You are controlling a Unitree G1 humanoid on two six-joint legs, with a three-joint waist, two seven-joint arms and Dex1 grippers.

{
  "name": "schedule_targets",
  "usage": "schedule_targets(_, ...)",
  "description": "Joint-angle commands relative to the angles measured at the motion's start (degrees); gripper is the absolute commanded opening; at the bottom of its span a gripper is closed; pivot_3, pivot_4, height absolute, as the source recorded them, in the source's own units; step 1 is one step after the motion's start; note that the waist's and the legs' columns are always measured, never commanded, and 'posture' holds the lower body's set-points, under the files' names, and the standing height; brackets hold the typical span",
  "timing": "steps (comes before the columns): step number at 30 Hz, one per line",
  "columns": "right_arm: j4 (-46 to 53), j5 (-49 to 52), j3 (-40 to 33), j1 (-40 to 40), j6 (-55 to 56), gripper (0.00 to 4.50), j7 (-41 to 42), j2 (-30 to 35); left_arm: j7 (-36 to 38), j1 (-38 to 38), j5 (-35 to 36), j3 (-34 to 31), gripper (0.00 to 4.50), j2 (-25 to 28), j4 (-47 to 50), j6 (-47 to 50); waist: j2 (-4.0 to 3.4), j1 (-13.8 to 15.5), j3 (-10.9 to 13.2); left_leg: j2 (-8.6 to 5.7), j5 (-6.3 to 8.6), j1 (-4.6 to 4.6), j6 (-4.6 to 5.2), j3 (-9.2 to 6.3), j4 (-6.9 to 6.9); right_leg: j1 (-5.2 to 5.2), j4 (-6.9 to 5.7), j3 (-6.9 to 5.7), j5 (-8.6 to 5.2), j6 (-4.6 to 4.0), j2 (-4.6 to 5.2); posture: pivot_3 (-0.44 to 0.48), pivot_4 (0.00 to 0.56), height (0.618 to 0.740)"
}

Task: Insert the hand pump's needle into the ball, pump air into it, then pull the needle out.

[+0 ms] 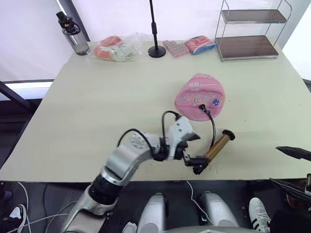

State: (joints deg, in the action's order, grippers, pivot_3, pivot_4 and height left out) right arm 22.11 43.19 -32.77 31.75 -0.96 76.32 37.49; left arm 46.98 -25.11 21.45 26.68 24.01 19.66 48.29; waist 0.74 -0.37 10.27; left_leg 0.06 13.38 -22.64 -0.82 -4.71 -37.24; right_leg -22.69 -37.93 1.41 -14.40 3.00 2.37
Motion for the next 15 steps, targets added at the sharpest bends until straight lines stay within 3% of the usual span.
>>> schedule_targets(1, 1.13, 0.47, -0.33, -0.14, 0.45, 4.50, -0.01, -0.15, -1.65, -2.06, -2.15, 1.97, 4.47, -2.17, -1.35, -0.74, -0.02, -0.04, -0.01, 0.00, 0.00, 0.01, 0.00, -0.01, 0.00, 0.00, -0.02, 0.00, 0.00, -0.01, -0.01, 0.000, 0.150, 0.731)
schedule_targets(9, -0.87, -1.12, 0.52, -0.83, 2.67, 4.50, 1.61, -0.57, -4.92, -5.68, -7.00, 8.42, 4.47, -8.94, -8.62, 0.78, -0.03, 0.01, -0.02, 0.00, 0.00, 0.00, 0.00, -0.02, -0.04, 0.01, -0.01, -0.01, 0.03, -0.02, -0.05, 0.000, 0.150, 0.731)
schedule_targets(15, -1.39, -2.09, 1.16, -0.16, 4.51, 4.50, 2.83, -1.60, -5.61, -5.55, -9.41, 11.75, 4.47, -9.63, -10.62, 2.56, -0.05, -0.14, -0.03, 0.02, 0.00, 0.01, 0.00, -0.05, -0.02, 0.01, -0.02, -0.02, 0.02, -0.02, -0.08, 0.000, 0.150, 0.731)
